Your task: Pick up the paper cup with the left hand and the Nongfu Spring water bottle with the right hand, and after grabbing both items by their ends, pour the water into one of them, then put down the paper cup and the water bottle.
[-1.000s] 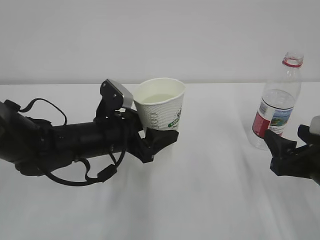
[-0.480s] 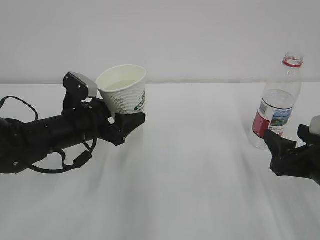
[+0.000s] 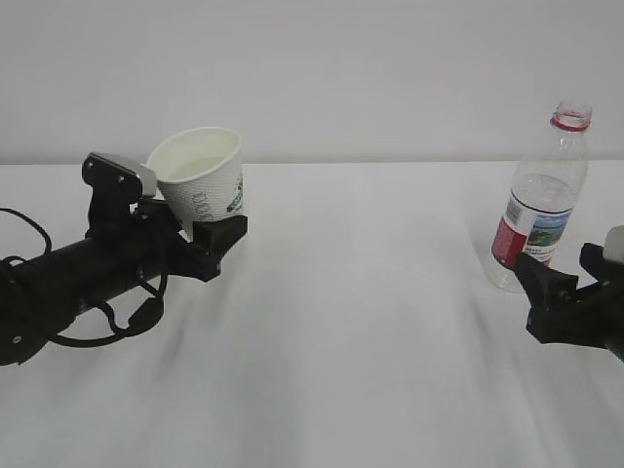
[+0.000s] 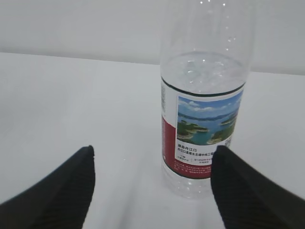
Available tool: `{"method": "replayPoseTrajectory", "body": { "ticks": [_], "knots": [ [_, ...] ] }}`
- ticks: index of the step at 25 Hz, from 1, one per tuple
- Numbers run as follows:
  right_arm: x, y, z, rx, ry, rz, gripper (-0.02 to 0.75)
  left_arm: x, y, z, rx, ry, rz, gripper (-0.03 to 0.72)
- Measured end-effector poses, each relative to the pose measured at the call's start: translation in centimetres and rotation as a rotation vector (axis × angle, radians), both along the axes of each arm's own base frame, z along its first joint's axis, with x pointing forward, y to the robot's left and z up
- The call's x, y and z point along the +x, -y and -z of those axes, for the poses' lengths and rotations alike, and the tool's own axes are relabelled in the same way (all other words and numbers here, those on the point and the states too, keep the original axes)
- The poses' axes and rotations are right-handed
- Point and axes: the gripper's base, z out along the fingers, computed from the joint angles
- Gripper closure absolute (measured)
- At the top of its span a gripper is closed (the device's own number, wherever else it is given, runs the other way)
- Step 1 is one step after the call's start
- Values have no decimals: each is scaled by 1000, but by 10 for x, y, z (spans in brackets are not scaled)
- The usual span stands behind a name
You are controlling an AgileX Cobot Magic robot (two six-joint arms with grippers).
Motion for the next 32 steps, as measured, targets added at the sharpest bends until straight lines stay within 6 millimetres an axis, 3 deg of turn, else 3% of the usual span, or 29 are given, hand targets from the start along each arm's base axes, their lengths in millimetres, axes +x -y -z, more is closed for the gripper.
{"method": "replayPoseTrajectory", "body": {
  "ticks": [17, 32],
  "knots": [
    [0, 0, 0, 0, 0, 0, 171, -8, -35, 13, -25, -76, -361, 176],
    [0, 0, 0, -2, 0, -1, 171, -6, -42, 16, -44, -88, -452, 176]
  ]
}}
